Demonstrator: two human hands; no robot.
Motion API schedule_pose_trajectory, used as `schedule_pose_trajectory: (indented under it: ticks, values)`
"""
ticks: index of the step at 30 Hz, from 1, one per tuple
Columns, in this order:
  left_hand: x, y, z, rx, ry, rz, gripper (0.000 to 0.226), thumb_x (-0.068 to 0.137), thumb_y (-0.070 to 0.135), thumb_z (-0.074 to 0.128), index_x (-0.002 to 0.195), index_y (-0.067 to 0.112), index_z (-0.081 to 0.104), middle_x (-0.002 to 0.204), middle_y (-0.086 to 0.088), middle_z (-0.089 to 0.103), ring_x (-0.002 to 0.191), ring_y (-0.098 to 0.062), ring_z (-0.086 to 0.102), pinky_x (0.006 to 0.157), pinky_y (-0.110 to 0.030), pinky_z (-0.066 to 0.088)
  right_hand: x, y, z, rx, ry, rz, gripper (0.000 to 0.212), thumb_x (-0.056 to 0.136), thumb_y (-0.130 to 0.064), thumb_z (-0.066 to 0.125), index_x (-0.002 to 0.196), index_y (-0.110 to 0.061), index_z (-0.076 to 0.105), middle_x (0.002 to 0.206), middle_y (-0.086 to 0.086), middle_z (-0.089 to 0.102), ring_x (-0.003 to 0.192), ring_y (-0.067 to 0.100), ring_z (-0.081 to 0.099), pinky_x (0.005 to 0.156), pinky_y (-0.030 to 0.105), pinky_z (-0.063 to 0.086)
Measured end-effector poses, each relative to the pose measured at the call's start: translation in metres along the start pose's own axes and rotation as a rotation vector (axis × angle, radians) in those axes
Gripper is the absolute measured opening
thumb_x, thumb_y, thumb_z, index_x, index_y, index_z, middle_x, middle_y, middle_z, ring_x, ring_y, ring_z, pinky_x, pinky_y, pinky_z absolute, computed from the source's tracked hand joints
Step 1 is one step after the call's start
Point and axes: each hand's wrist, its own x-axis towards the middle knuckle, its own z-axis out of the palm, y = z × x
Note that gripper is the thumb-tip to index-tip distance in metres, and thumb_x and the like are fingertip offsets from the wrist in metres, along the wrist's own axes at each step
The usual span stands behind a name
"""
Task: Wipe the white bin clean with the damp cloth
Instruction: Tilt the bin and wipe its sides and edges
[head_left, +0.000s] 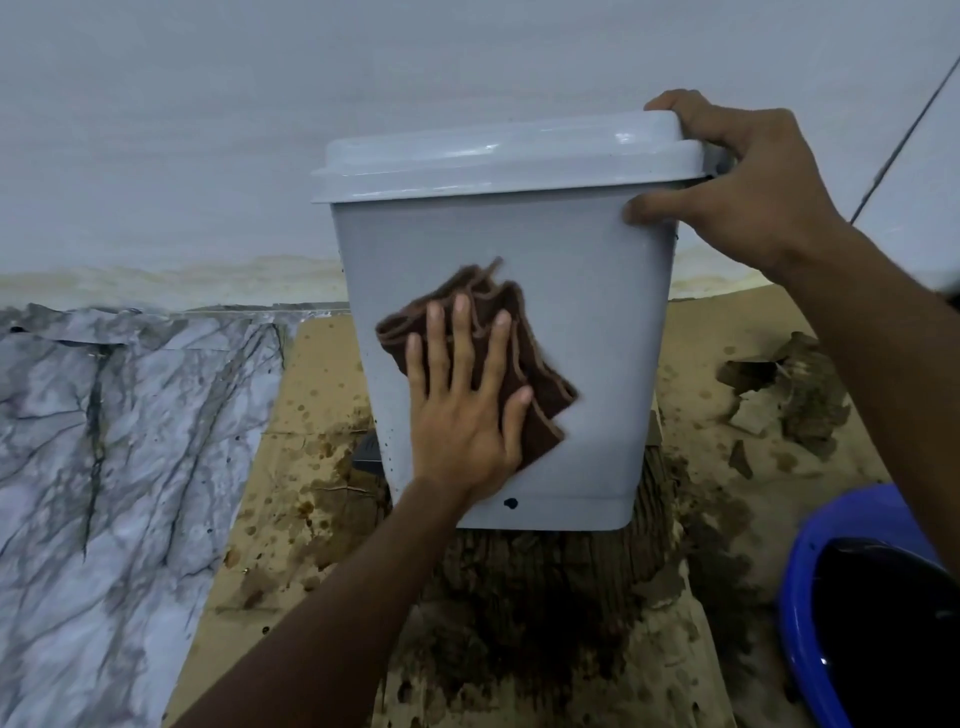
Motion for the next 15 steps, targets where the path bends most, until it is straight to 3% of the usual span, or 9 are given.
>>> schedule_pose_trajectory:
  ticks: [7,10,15]
  values:
    - [-0.095,0.017,0.030,0.054,-0.165,0.306,0.063,0.106,0.044,0.032,0.162,0.022,0.013,0.170,-0.011,-0.003,0.156,-0.034,0.002,0.126,-0.049,-0.001,-0.001,-0.001,-0.001,0.003,-0.002,-0.006,0.050,0.068,-0.026,0.084,0.114,-0.018,0.066,0.106,-0.010,0.058,0.094,0.002,0.051,0.077,0.014,0.046]
    - [-0.101,0.004,0.033,0.106,-0.168,0.379,0.063,0.106,0.046,0.029,0.162,0.023,0.012,0.170,-0.009,-0.003,0.157,-0.031,0.001,0.126,-0.047,0.000,-0.002,-0.002,0.000,0.023,-0.002,0.000,0.051,0.065,-0.027,0.084,0.113,-0.018,0.066,0.106,-0.009,0.060,0.095,0.004,0.053,0.082,0.022,0.049]
    - [-0.056,-0.011,0.019,0.048,-0.051,0.239,0.068,0.103,0.050,0.035,0.162,0.023,0.014,0.170,-0.010,-0.003,0.156,-0.032,0.002,0.126,-0.047,0.000,-0.001,-0.003,0.001,0.021,0.014,0.018,0.052,0.064,-0.027,0.084,0.112,-0.020,0.066,0.104,-0.010,0.059,0.092,0.005,0.052,0.081,0.023,0.050]
